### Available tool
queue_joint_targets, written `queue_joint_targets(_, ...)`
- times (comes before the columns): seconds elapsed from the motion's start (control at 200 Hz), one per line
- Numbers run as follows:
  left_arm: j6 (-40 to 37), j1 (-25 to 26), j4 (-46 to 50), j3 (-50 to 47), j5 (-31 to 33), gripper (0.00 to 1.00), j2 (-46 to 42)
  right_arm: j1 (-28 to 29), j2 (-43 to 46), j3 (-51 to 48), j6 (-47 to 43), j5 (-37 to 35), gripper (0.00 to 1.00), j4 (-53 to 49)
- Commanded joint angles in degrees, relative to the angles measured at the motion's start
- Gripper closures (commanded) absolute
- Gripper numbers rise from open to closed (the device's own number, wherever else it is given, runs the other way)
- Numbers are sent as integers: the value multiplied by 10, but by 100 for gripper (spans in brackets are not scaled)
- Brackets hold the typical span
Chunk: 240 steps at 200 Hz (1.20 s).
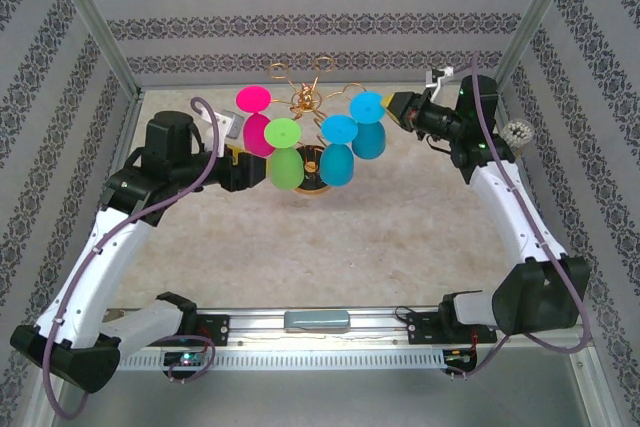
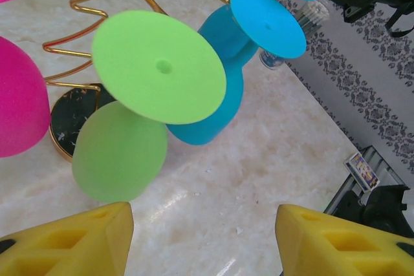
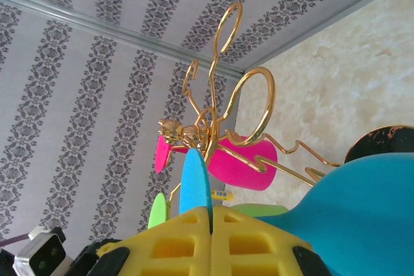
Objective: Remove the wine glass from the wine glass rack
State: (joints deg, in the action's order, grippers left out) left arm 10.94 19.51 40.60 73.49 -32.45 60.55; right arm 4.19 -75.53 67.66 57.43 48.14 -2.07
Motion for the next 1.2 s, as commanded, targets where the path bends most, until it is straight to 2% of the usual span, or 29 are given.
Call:
queue_joint_targets(0.0, 20, 28, 30, 23, 29, 39, 5, -12, 28, -17, 13, 15, 100, 7)
queue_joint_targets(0.26, 48, 102, 86, 42, 93, 36, 22, -38, 77, -63, 5, 36, 100, -4)
queue_joint_targets(0.734, 152, 159, 117, 9, 120, 38, -3, -34, 200, -170, -62, 40, 100, -74)
queue_joint_targets(0.874, 173, 179, 113, -11, 125, 41, -18, 15, 244, -199, -107, 15, 100, -103)
queue_joint_targets(1.049, 202, 217, 117, -33, 146, 43, -30, 131, 290, -213, -188, -82, 100, -192)
queue_joint_targets(1.194, 225, 241, 117, -60, 159, 43, -49, 214, 327, -244, -203, -140, 100, -194)
